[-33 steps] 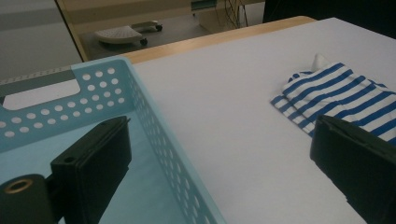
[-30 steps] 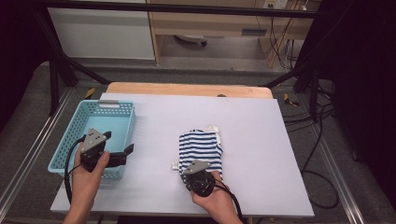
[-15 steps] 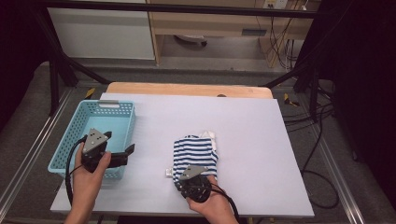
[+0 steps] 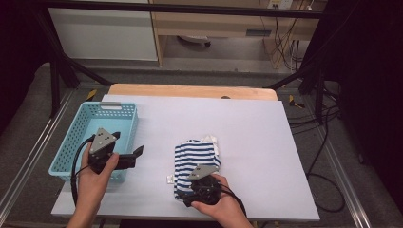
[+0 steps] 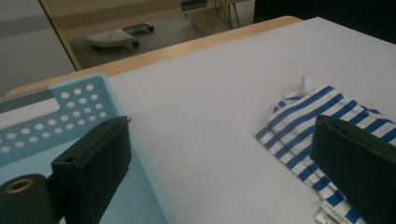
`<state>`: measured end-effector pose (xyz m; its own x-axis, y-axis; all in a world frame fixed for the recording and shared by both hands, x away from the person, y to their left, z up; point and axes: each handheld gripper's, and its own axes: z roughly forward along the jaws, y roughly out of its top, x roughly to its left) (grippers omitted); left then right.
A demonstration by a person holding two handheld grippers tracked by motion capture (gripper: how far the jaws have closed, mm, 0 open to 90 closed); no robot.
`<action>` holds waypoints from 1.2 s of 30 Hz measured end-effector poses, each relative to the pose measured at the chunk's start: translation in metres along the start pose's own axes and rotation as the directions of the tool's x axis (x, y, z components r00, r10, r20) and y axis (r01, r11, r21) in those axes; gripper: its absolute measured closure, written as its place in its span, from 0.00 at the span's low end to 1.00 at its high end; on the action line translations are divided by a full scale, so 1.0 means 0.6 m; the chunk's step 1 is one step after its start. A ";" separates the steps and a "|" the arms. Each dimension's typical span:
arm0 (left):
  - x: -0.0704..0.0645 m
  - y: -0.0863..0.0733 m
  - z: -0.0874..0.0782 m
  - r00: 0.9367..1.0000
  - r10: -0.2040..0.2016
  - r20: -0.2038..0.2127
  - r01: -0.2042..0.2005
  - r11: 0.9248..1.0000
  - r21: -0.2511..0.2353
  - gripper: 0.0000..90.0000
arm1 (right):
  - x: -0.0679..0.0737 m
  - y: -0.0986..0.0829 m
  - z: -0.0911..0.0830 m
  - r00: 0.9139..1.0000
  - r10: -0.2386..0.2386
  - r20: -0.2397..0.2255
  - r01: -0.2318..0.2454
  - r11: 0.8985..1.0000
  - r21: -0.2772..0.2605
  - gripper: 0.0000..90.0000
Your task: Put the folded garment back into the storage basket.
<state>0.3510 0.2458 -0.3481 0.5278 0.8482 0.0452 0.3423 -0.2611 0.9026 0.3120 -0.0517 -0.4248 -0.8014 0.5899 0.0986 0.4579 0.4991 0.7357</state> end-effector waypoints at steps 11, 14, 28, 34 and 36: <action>-0.040 0.030 0.044 0.998 0.032 0.051 -0.033 0.999 0.025 0.06 | -0.072 -0.022 -0.056 0.988 0.103 0.114 -0.096 0.994 -0.059 0.18; -0.053 0.037 0.059 0.997 0.049 0.053 -0.051 0.998 0.035 0.07 | -0.089 -0.046 -0.080 0.980 0.132 0.146 -0.124 0.990 -0.060 0.18; -0.095 0.048 0.143 0.991 0.059 0.120 -0.070 0.994 0.089 0.08 | -0.108 -0.108 -0.124 0.962 0.191 0.196 -0.179 0.981 -0.078 0.29; -0.112 0.041 0.193 0.988 0.058 0.140 -0.074 0.991 0.112 0.11 | -0.105 -0.114 -0.123 0.962 0.194 0.191 -0.183 0.980 -0.076 0.41; -0.116 0.035 0.208 0.988 0.057 0.144 -0.075 0.989 0.127 0.12 | -0.104 -0.115 -0.124 0.963 0.190 0.192 -0.178 0.981 -0.080 0.44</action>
<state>0.4184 0.1237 -0.3856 0.6527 0.7568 0.0344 0.3977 -0.3809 0.8347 0.3021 -0.1702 -0.4319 -0.6106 0.7848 0.1064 0.5610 0.3337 0.7576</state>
